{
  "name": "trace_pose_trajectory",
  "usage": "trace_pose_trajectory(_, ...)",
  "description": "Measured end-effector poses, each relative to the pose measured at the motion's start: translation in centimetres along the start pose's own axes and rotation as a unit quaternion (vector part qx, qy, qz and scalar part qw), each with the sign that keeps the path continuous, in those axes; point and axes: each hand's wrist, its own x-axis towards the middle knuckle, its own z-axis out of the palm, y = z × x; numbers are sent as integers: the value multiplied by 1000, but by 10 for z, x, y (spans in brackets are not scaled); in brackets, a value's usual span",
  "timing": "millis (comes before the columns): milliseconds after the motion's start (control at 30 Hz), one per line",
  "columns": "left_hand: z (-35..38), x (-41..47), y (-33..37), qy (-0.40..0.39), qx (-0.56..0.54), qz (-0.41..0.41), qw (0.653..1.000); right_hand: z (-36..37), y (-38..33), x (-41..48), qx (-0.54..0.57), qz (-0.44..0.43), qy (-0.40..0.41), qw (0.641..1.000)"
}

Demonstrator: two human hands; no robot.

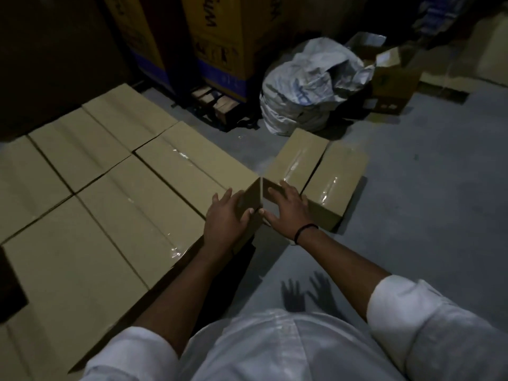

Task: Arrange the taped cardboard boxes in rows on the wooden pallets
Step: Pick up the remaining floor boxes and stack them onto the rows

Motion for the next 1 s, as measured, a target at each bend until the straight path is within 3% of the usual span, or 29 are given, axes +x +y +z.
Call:
trace_pose_trajectory(200,21,19,47,-37,-32,58,997,-13,60,-6,62,64,29,996)
trace_pose_trajectory(433,62,99,90,-93,-32,114,989,-31,126,10,96,143,50,984)
trace_pose_trajectory(1000,146,308,210,-211,7,227,951,-101,266,139,134,277,96,947)
